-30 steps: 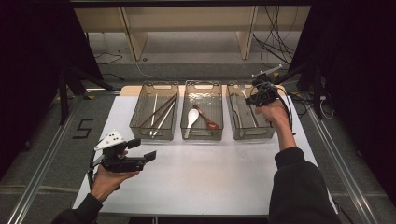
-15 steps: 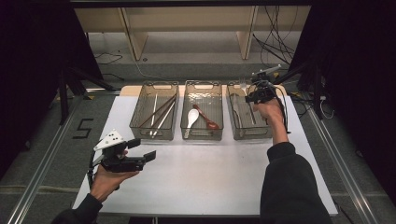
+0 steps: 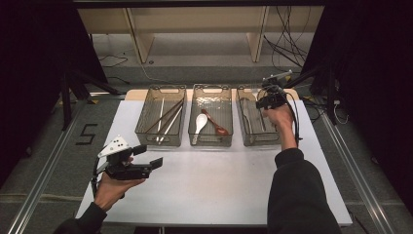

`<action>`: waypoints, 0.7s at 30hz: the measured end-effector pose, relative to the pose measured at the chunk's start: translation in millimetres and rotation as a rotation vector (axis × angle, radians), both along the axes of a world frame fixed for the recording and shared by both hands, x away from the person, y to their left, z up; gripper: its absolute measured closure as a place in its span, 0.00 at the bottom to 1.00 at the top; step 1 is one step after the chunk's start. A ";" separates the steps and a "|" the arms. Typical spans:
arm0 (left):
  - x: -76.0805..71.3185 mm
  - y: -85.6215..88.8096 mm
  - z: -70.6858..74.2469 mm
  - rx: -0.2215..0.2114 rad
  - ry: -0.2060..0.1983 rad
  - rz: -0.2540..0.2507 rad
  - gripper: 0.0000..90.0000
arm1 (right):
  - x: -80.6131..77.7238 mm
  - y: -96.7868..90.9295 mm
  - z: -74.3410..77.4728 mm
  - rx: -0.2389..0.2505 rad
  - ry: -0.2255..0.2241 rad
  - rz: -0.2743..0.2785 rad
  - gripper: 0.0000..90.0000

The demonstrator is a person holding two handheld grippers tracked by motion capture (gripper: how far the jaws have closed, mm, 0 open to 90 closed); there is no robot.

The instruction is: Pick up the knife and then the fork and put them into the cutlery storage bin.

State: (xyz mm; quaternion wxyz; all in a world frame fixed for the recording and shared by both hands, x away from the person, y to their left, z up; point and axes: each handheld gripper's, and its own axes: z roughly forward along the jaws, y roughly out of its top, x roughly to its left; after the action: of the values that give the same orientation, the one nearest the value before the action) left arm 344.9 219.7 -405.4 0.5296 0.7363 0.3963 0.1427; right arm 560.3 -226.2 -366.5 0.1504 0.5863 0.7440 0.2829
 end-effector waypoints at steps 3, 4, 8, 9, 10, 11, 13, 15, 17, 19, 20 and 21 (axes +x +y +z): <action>0.1 0.5 0.1 0.001 0.000 -0.001 0.17 | 1.2 0.6 -3.3 0.002 0.006 -0.008 0.95; 0.0 0.6 0.2 0.001 0.000 -0.001 0.17 | 1.7 0.5 -4.7 0.000 0.006 -0.010 0.95; 0.0 1.3 0.3 0.004 -0.001 -0.003 0.17 | 3.1 0.0 -9.4 0.000 0.010 -0.017 0.94; 0.1 1.5 0.3 0.004 -0.001 -0.004 0.17 | 3.5 0.2 -10.4 0.004 0.014 -0.020 0.94; 0.1 1.5 0.3 0.002 -0.001 -0.002 0.17 | 3.8 0.4 -11.4 0.007 0.018 -0.019 0.94; 0.1 1.7 0.4 0.004 -0.001 -0.004 0.17 | 4.0 1.1 -12.5 0.005 0.017 -0.021 0.94; 0.2 1.6 0.3 0.001 0.000 -0.002 0.17 | 4.2 2.3 -14.2 -0.005 0.026 -0.021 0.93; 0.0 1.6 0.2 0.004 0.000 -0.003 0.17 | 4.5 2.3 -16.2 -0.007 0.028 -0.028 0.92; -0.2 1.6 0.5 0.003 -0.001 -0.002 0.17 | 3.4 1.4 -17.2 -0.002 0.029 -0.030 0.91; -0.3 1.5 0.4 0.003 -0.001 -0.002 0.17 | 2.3 0.1 -16.3 0.004 0.034 -0.030 0.84; -0.2 1.3 0.2 0.002 -0.001 -0.001 0.17 | 2.0 -0.5 -15.6 0.005 0.034 -0.031 0.80; -0.2 1.3 0.2 0.004 -0.001 -0.002 0.17 | 0.9 -1.9 -14.5 0.009 0.027 -0.028 0.79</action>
State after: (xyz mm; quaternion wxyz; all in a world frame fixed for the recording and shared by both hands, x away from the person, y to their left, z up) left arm 344.8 221.0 -405.2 0.5286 0.7376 0.3950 0.1434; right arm 561.2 -228.1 -381.0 0.1415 0.6010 0.7366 0.2761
